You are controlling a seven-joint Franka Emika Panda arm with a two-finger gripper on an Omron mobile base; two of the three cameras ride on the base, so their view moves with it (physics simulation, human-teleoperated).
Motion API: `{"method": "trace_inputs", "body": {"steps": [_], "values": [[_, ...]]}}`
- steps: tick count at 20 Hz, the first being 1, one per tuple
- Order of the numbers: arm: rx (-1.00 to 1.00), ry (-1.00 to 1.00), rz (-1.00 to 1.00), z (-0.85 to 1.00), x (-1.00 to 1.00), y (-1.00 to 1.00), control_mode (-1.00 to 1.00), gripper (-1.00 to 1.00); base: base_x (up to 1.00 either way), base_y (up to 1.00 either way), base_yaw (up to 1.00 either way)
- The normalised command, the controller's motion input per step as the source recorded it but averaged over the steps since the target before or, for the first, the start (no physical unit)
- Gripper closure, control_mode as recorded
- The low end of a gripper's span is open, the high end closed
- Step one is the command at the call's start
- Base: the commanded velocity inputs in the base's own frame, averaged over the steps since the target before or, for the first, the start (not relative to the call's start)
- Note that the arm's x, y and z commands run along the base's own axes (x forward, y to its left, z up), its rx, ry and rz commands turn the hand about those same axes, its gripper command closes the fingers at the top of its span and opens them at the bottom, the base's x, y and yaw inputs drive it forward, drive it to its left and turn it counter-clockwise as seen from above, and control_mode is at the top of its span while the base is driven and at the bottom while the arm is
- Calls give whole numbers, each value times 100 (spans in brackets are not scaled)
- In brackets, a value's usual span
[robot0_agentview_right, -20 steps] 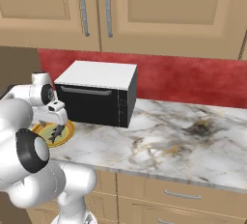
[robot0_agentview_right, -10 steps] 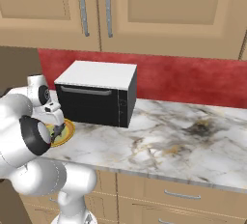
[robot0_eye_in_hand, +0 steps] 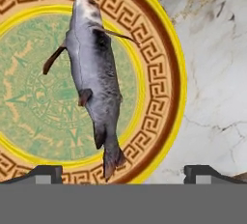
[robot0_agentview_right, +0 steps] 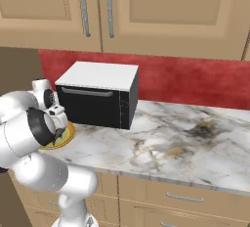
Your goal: Place the fish on the top rack of the oven, and slide the tray back inside. Close the oven door.
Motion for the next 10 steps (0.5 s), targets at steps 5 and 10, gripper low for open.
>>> {"method": "trace_inputs", "body": {"steps": [5, 10], "values": [[0, 0, 0, -27, 30, 2, -100, -100, 0, 0, 0], [0, 0, 0, -25, 34, 7, -100, -100, 0, 0, 0]]}}
